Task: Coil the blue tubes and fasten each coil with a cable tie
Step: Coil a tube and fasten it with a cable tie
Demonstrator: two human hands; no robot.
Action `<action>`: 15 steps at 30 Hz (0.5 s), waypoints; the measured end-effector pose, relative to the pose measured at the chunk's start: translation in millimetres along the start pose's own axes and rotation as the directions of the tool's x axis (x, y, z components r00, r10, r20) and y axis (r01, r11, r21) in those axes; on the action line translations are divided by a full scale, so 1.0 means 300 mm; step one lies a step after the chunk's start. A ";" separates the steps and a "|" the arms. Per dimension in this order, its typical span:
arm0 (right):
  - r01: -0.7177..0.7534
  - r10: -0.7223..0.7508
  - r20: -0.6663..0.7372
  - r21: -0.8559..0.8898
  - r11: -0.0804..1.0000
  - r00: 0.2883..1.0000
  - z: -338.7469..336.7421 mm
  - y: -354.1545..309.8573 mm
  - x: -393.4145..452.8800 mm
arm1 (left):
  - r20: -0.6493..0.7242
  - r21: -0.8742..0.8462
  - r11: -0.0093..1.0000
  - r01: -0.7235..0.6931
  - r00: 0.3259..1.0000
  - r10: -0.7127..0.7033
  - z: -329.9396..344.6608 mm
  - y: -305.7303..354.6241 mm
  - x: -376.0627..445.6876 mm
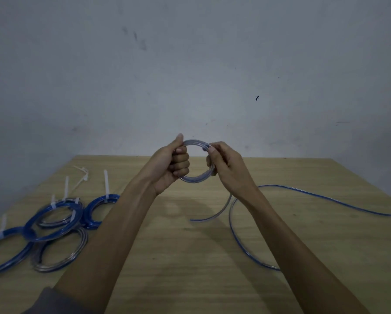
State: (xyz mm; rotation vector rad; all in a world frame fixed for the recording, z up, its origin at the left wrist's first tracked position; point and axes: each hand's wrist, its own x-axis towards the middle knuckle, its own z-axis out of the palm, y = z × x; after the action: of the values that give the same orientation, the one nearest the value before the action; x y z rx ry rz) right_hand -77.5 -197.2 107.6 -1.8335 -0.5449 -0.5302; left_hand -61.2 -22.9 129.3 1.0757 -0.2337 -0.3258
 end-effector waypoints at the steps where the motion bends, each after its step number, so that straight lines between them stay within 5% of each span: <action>1: 0.013 -0.014 -0.044 -0.022 1.000 0.999 0.012 0.007 -0.012 | -0.023 -0.044 0.998 -0.033 0.999 0.032 -0.005 0.004 0.001; 8: 0.015 -0.021 -0.201 -0.027 1.000 0.979 0.082 0.017 -0.072 | -0.095 -0.276 0.934 -0.227 0.973 0.209 -0.001 0.031 0.010; 15: -0.043 0.092 -0.262 0.184 0.982 0.961 0.109 -0.030 -0.067 | -0.127 -0.308 0.899 -0.310 0.950 0.284 0.046 -0.012 0.005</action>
State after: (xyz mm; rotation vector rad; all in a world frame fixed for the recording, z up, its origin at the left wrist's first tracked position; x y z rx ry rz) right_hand -95.6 -165.8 92.4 -1.5742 -0.3316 -0.6520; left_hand -65.2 -36.2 132.4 0.7100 -0.2596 -0.0409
